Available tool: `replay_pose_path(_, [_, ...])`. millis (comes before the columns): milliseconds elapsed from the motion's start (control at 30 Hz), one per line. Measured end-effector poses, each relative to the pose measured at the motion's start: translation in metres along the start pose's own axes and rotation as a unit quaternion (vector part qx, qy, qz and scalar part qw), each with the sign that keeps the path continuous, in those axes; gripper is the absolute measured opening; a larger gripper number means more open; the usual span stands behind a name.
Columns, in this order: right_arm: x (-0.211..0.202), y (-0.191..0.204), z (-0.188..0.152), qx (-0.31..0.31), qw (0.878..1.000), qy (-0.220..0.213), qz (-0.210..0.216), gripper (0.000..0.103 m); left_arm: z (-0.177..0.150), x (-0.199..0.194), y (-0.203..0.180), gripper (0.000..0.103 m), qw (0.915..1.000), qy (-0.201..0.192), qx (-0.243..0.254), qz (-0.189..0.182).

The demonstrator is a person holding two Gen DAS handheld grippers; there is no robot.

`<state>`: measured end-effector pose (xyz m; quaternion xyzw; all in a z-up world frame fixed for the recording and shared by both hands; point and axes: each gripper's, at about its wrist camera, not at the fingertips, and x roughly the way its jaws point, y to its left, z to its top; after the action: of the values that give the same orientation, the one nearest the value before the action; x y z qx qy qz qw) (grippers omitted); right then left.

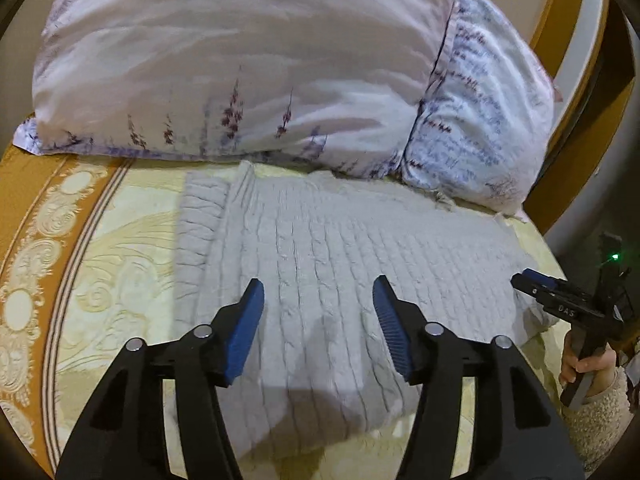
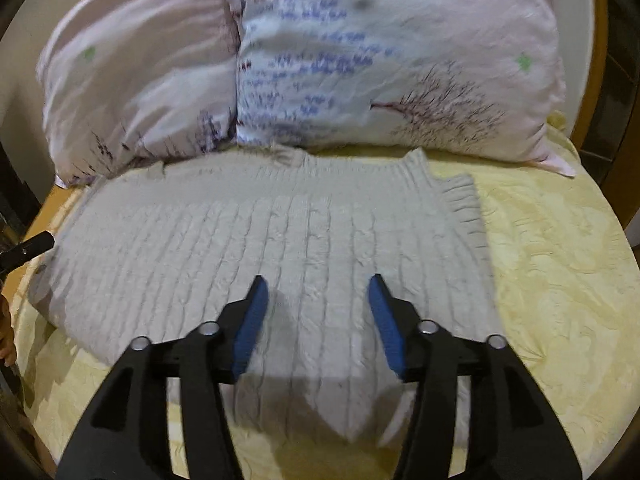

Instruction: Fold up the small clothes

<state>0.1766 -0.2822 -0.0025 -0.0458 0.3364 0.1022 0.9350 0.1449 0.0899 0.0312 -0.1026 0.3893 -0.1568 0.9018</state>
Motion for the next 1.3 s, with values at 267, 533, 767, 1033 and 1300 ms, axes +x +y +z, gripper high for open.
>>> replay_pose_path(267, [0.010, 0.001, -0.002, -0.005, 1.000, 0.003, -0.025, 0.080, -0.004, 0.019, 0.008, 0.062, 0.9996, 0.024, -0.010, 0.014])
replay_pose_path(533, [0.005, 0.005, 0.000, -0.005, 1.000, -0.008, -0.028, 0.080, 0.006, -0.003, 0.022, 0.071, 0.9990, -0.006, -0.044, 0.005])
replay_pose_path(767, [0.006, 0.033, 0.002, -0.037, 0.999, -0.016, -0.007, 0.080, 0.016, -0.008, 0.065, 0.073, 0.9931, -0.010, -0.115, 0.023])
replay_pose_path(1033, [0.018, 0.055, 0.005, -0.062, 0.998, -0.010, -0.012, 0.082, 0.011, 0.007, 0.086, 0.074, 0.9870, 0.016, -0.160, -0.003])
replay_pose_path(1300, [0.020, 0.053, 0.005, -0.057, 0.998, -0.008, -0.007, 0.086, 0.013, 0.021, 0.085, 0.073, 0.9796, 0.030, -0.185, -0.073])
